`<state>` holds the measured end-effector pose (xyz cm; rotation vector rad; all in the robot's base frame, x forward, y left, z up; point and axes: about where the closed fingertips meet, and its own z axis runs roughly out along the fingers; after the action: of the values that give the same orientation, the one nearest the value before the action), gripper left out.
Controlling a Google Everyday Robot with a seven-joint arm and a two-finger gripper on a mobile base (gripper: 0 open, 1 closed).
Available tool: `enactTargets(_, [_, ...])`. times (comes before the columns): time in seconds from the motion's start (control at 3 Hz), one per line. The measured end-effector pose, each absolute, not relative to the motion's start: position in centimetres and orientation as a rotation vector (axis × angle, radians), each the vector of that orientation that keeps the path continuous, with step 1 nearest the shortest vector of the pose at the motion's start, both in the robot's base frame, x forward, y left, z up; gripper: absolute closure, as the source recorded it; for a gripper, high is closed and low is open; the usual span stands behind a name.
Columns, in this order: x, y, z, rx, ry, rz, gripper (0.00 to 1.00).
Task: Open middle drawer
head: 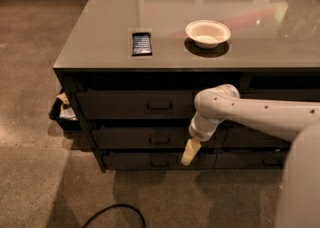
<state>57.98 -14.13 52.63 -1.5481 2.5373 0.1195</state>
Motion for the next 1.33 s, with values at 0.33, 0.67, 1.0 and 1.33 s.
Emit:
enactTargets(0.33, [60.0, -12.6, 50.1, -1.563, 2.571, 0.176, 0.00])
enactTargets(0.67, [60.0, -12.6, 50.1, -1.563, 2.571, 0.176, 0.00])
enactTargets(1.0, [60.2, -12.6, 48.9, -1.543, 2.565, 0.226, 0.00])
enactTargets(1.33, [59.9, -12.6, 48.0, -1.495, 2.519, 0.295, 0.00])
